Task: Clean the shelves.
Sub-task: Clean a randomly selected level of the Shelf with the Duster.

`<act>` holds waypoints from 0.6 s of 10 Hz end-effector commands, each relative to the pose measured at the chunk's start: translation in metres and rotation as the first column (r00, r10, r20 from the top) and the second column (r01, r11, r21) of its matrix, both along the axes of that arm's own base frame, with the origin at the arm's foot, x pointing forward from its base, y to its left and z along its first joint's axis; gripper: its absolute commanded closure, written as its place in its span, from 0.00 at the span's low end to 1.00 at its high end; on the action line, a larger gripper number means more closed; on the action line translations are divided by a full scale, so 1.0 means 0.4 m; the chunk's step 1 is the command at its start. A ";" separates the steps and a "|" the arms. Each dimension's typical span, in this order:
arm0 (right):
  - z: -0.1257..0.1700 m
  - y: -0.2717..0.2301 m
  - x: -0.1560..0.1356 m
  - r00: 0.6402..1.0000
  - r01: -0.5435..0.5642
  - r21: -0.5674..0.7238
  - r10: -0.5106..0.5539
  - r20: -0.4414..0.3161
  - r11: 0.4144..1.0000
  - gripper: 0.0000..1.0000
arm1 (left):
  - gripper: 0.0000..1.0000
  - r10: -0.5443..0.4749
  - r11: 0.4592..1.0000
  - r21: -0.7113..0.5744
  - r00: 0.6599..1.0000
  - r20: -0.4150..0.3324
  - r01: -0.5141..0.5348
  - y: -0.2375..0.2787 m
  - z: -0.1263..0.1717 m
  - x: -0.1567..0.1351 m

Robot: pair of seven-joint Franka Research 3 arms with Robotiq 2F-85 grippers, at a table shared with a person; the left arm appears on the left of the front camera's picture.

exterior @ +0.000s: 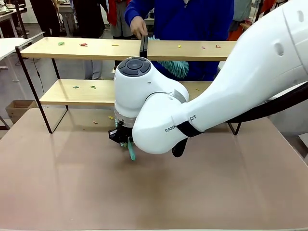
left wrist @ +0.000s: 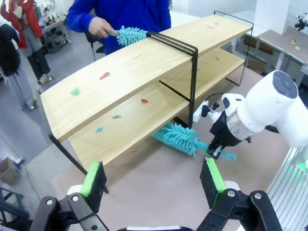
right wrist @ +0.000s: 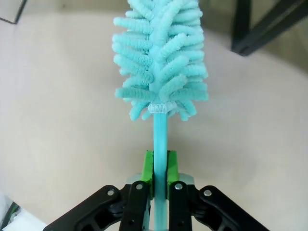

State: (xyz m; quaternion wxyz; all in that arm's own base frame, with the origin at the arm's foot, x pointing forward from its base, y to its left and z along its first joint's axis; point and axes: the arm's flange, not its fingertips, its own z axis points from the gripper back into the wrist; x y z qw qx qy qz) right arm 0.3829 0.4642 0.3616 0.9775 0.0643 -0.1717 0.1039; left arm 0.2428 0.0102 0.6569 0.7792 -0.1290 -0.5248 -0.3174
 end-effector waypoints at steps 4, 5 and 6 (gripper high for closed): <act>-0.019 0.030 0.036 0.980 -0.172 0.116 0.181 -0.077 0.978 0.88 | 0.00 -0.001 1.000 -0.004 1.000 -0.002 0.001 -0.001 -0.001 0.002; -0.014 0.023 0.034 0.971 -0.218 0.117 0.227 -0.070 0.969 0.88 | 0.00 -0.001 1.000 -0.004 1.000 -0.002 0.001 -0.001 -0.001 0.002; -0.008 0.018 0.035 0.957 -0.271 0.102 0.279 -0.074 0.957 0.88 | 0.00 -0.001 1.000 -0.004 1.000 -0.002 0.001 -0.001 -0.001 0.002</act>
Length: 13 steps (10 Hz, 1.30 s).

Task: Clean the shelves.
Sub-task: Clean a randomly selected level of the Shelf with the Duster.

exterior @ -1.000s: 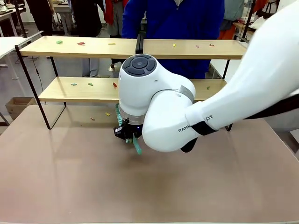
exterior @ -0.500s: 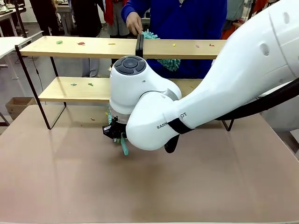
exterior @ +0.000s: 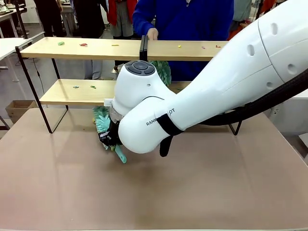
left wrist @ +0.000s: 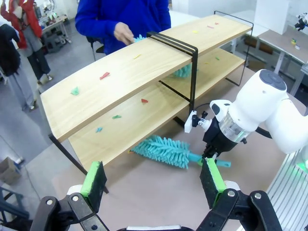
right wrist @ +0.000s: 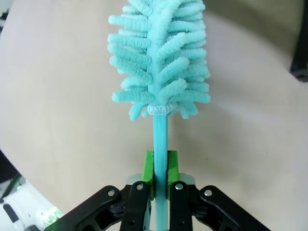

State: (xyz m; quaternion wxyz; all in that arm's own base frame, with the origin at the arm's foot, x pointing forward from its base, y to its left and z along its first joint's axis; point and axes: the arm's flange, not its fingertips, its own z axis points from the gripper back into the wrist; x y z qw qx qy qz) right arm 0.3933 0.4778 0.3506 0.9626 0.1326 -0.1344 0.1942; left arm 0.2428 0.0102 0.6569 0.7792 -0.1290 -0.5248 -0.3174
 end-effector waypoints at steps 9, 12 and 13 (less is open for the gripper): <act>0.058 -0.144 -0.068 0.567 -0.775 0.213 0.803 -0.183 0.595 0.88 | 0.00 -0.001 1.000 -0.004 1.000 -0.002 0.001 -0.001 -0.001 0.002; 0.094 -0.221 -0.088 0.631 -0.736 0.263 0.773 -0.064 0.623 0.88 | 0.00 -0.001 1.000 -0.004 1.000 -0.002 0.001 -0.001 -0.001 0.002; 0.121 -0.260 -0.098 0.677 -0.710 0.294 0.735 0.035 0.640 0.88 | 0.00 -0.001 1.000 -0.004 1.000 -0.002 0.001 -0.001 -0.001 0.002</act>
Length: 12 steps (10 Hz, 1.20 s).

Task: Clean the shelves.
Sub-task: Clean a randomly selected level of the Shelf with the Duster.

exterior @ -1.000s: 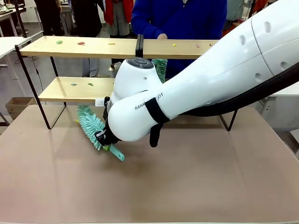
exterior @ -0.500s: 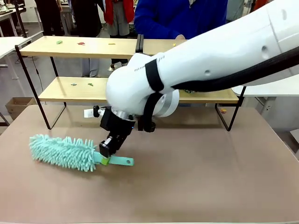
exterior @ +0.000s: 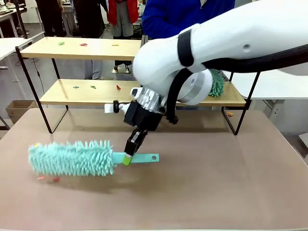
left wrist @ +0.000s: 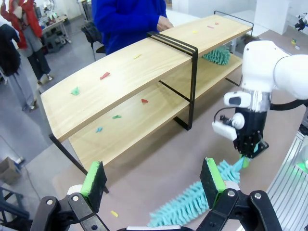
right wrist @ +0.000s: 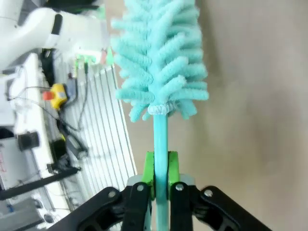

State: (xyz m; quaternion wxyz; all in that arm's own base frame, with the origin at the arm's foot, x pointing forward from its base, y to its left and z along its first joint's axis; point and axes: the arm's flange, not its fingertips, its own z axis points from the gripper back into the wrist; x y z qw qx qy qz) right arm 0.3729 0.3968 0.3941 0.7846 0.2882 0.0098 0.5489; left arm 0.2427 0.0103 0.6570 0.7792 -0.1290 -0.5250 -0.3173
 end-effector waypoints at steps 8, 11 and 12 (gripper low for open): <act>0.185 -0.440 -0.236 0.969 0.240 0.194 -0.246 0.004 0.951 0.88 | 0.00 -0.001 1.000 -0.004 1.000 -0.002 0.001 -0.001 -0.002 0.002; 0.272 -0.565 -0.365 0.941 0.326 0.198 -0.337 0.023 0.924 0.88 | 0.00 -0.001 1.000 -0.004 1.000 -0.002 0.001 -0.001 -0.002 0.002; 0.214 -0.507 -0.263 0.964 0.255 0.232 -0.265 0.009 0.939 0.88 | 0.00 -0.001 1.000 -0.004 1.000 -0.002 0.001 -0.001 -0.002 0.002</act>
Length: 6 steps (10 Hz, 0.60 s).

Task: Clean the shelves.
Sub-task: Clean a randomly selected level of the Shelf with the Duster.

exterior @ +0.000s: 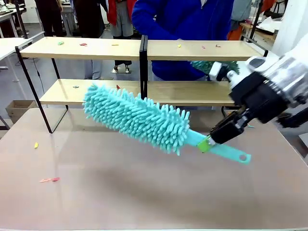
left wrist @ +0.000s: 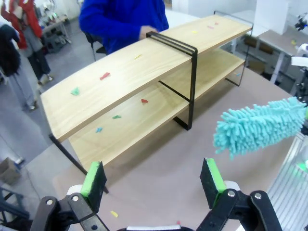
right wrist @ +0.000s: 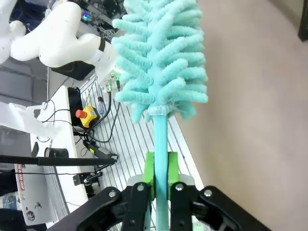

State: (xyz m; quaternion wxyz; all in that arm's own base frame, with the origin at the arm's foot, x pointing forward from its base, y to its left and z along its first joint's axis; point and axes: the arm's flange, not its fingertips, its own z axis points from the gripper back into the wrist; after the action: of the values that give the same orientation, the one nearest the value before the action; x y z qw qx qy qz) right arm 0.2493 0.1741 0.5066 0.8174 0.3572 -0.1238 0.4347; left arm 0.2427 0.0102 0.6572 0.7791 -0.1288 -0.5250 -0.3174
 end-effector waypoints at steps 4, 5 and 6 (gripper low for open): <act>0.037 -0.051 -0.012 0.999 -0.030 0.084 0.027 0.034 0.996 0.88 | 0.00 -0.001 1.000 -0.004 1.000 -0.002 0.001 -0.001 -0.002 0.002; 0.122 -0.124 -0.045 0.993 -0.022 0.238 -0.006 0.116 0.971 0.88 | 0.00 -0.001 1.000 -0.004 1.000 -0.002 0.001 -0.001 -0.002 0.002; 0.201 -0.192 -0.069 0.972 0.004 0.330 -0.082 0.222 0.944 0.88 | 0.00 -0.001 1.000 -0.004 1.000 -0.002 0.001 -0.001 -0.002 0.002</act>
State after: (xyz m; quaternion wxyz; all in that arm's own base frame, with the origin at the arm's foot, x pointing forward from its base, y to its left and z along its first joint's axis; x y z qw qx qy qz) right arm 0.2390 0.1275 0.5588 0.7785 0.4055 -0.2188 0.4261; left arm 0.2427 0.0102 0.6572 0.7791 -0.1289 -0.5251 -0.3173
